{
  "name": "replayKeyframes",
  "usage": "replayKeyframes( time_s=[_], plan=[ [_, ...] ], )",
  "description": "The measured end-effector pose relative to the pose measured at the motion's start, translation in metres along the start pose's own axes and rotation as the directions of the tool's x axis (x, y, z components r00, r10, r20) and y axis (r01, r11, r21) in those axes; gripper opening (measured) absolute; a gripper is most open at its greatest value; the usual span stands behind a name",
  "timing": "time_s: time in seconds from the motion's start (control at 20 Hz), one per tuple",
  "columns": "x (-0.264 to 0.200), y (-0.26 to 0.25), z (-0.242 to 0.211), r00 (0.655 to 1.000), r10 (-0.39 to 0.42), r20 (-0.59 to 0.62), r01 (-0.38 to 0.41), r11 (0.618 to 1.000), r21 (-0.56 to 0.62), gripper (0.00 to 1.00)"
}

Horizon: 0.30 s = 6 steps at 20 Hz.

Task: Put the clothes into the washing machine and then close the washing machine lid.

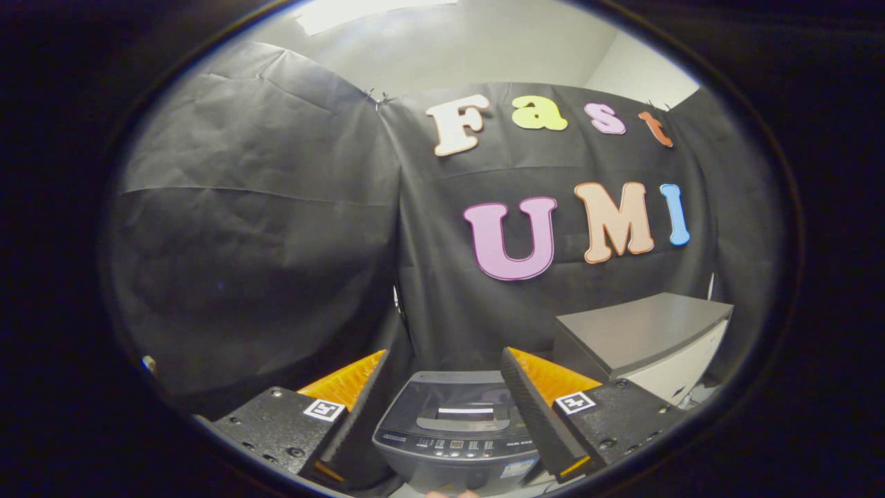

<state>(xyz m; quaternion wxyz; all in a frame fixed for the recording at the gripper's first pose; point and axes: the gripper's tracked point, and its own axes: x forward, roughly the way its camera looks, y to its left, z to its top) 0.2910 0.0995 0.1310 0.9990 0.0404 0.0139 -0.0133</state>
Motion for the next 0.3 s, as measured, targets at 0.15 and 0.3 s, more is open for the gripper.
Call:
replayKeyframes(
  time_s=[0.15, 0.3],
  plan=[
    [-0.009, -0.005, -0.002, 1.0, -0.018, 0.003, 0.018, 1.0, -0.007, 0.95],
    [-0.019, -0.011, -0.005, 0.999, -0.041, 0.003, 0.041, 0.999, -0.01, 0.95]
  ],
)
